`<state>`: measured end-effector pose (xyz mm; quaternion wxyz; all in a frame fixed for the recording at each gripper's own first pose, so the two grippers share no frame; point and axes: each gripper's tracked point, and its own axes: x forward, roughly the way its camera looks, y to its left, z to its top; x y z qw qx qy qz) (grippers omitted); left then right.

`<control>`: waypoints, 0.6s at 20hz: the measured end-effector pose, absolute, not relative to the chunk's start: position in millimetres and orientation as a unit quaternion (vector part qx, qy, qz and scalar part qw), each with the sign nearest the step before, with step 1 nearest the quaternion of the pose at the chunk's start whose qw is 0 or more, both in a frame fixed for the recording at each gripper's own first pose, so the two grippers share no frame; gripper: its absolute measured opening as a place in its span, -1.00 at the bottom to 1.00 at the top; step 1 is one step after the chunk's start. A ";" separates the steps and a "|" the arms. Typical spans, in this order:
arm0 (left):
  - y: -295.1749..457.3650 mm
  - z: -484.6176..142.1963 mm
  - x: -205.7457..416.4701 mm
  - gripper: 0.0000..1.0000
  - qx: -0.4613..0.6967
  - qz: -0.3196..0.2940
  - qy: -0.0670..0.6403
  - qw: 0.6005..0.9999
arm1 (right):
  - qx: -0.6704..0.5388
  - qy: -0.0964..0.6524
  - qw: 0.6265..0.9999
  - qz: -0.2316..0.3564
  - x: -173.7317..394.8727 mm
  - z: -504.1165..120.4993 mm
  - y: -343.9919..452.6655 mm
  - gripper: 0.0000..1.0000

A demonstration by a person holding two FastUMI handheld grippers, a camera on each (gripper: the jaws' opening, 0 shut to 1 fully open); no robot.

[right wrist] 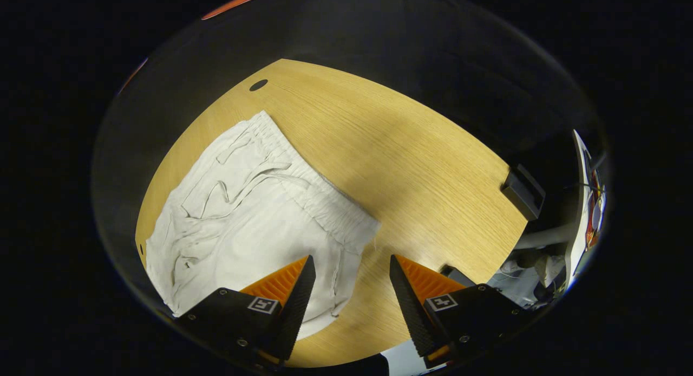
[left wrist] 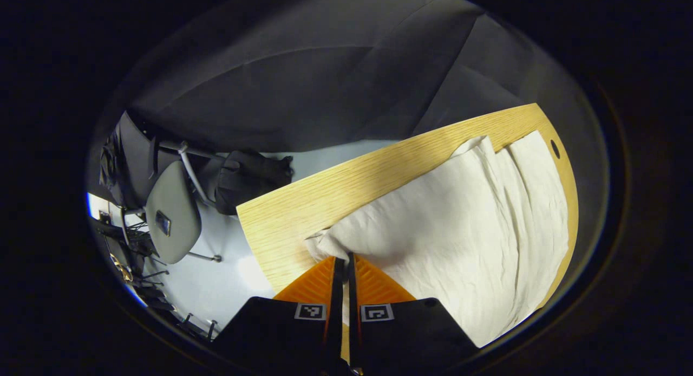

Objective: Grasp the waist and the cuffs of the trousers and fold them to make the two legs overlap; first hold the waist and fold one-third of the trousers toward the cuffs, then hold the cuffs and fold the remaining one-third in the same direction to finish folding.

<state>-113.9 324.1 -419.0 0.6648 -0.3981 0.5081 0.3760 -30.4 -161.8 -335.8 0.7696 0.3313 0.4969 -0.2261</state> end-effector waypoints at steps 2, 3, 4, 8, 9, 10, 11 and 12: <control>314.4 -426.2 -99.4 -0.89 -0.438 0.339 0.473 0.685 | 0.339 0.500 0.766 -0.219 -29.0 -343.8 -157.5 0.64; 313.9 -420.0 -96.4 -0.89 -0.451 0.327 0.459 0.692 | 0.339 0.504 0.764 -0.217 -29.9 -346.5 -157.0 0.41; 314.1 -418.1 -89.7 -0.88 -0.463 0.314 0.440 0.702 | 0.341 0.504 0.764 -0.214 -28.5 -349.1 -156.3 0.29; 319.1 -410.9 -73.2 -0.89 -0.503 0.292 0.375 0.722 | 0.360 0.498 0.759 -0.213 -25.6 -352.5 -154.9 -0.06; 321.0 -406.9 -70.6 -0.89 -0.507 0.287 0.363 0.727 | 0.368 0.497 0.757 -0.212 -24.8 -353.0 -153.1 -0.16; 322.8 -405.2 -69.4 -0.89 -0.507 0.282 0.357 0.732 | 0.376 0.495 0.754 -0.211 -23.5 -353.7 -151.8 -0.25; 322.2 -402.0 -71.5 -0.87 -0.504 0.279 0.354 0.737 | 0.382 0.493 0.753 -0.211 -23.3 -354.5 -151.3 -0.33; 323.7 -399.5 -73.0 -0.89 -0.502 0.277 0.350 0.740 | 0.385 0.491 0.753 -0.210 -22.6 -355.0 -151.0 -0.36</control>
